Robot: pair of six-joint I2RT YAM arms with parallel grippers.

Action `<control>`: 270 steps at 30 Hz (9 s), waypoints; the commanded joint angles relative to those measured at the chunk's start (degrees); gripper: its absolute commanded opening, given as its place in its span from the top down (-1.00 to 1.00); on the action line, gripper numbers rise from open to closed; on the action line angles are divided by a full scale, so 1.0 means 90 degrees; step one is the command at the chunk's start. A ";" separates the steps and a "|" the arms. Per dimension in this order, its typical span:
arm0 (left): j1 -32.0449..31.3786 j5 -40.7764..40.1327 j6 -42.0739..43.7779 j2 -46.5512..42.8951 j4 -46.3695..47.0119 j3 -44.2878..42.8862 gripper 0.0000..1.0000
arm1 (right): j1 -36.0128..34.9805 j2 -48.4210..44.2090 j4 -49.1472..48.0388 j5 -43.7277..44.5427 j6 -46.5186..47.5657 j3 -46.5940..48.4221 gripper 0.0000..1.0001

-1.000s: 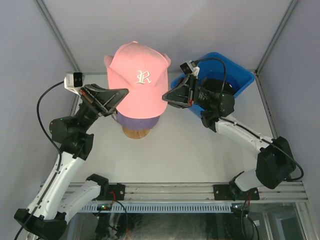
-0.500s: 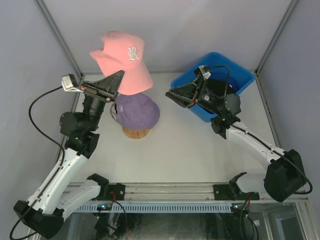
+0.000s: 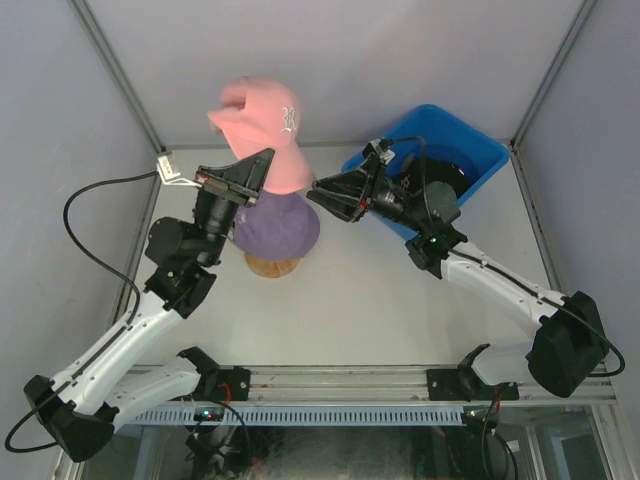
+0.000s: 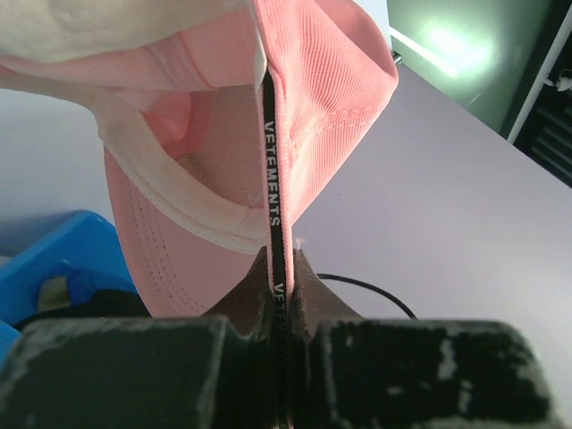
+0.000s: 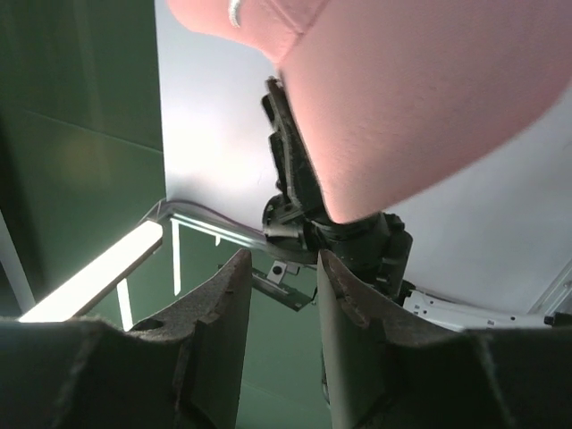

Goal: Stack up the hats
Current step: Stack the hat on the hat.

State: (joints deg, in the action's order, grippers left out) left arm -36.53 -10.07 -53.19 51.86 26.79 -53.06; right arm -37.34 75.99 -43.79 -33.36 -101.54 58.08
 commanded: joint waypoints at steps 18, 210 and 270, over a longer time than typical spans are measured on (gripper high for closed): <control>-0.0218 -0.0018 0.1074 -0.0452 0.0524 -0.0346 1.00 | -0.0355 0.0398 0.0459 0.0555 -0.0249 0.0787 0.17; 0.3933 0.3404 0.0990 -0.0818 -0.5200 0.0347 1.00 | 0.2170 0.4415 0.1522 -0.2535 0.3708 0.1762 1.00; 0.4246 0.2209 0.0793 -0.0432 -0.6461 0.0361 0.85 | 0.1440 0.5332 0.7601 0.0734 0.6897 0.4389 0.78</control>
State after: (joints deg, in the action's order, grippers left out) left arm 1.06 10.63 -45.39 48.01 -30.68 -46.63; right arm -25.61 127.37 21.12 -30.48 -39.40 100.42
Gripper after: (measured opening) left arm 0.062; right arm 0.088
